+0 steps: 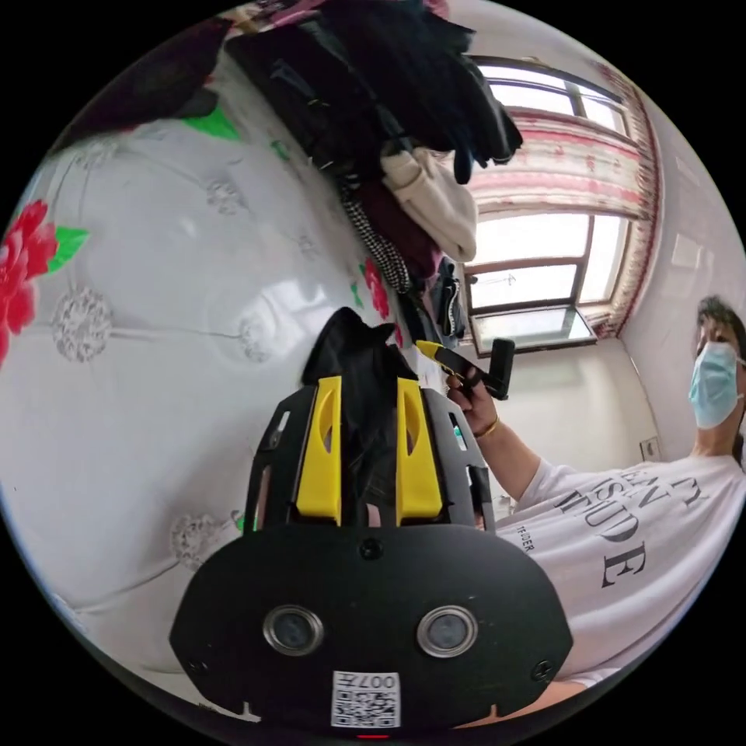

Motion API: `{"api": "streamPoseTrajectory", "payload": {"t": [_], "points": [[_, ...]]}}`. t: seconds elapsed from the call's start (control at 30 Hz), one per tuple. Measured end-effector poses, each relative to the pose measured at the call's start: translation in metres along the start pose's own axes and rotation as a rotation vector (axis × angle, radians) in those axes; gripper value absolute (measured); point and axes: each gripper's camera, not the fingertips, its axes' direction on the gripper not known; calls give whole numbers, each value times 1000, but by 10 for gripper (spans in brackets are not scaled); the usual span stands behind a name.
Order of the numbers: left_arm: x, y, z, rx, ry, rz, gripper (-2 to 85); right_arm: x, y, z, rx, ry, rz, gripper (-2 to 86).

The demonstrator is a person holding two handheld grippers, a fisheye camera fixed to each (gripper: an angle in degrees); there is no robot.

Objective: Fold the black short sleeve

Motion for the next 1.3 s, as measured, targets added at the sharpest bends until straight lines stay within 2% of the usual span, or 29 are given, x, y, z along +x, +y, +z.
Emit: {"api": "streamPoseTrajectory", "payload": {"t": [0.07, 0.27, 0.37, 0.47, 0.57, 0.8, 0.97, 1.07, 1.17, 1.23, 1.27, 1.3], "points": [[-2, -1, 1, 6, -29, -18, 106, 3, 16, -11, 77, 21, 51, 8], [8, -19, 30, -70, -139, 8, 110, 4, 64, -15, 79, -24, 96, 2], [10, -35, 51, -104, -152, -1, 76, 4, 93, -22, 115, -17, 121, -1], [-3, -46, 67, -110, -83, -119, 18, 4, 121, -31, 145, -14, 148, -2], [-17, -37, 61, -24, 37, -222, -2, 4, 149, -42, 158, 0, 172, -3], [-45, 60, 3, 378, 196, -407, -8, 7, 231, -62, 246, -8, 262, -3], [-38, 78, 15, 410, 222, -441, -8, 6, 290, -54, 265, -52, 344, -3], [-10, 59, 35, 345, 194, -323, -8, 1, 313, -57, 297, -73, 358, -3], [72, 33, 71, 138, 90, 87, -7, -4, 336, -70, 336, -47, 353, -3], [155, 41, 124, -142, -2, 524, -4, -5, 353, -76, 357, -16, 359, -3], [171, 48, 140, -218, -28, 615, -3, -3, 366, -78, 369, -4, 373, -3], [193, 66, 175, -369, -84, 754, 2, -2, 373, -79, 375, -1, 383, -3]]}}
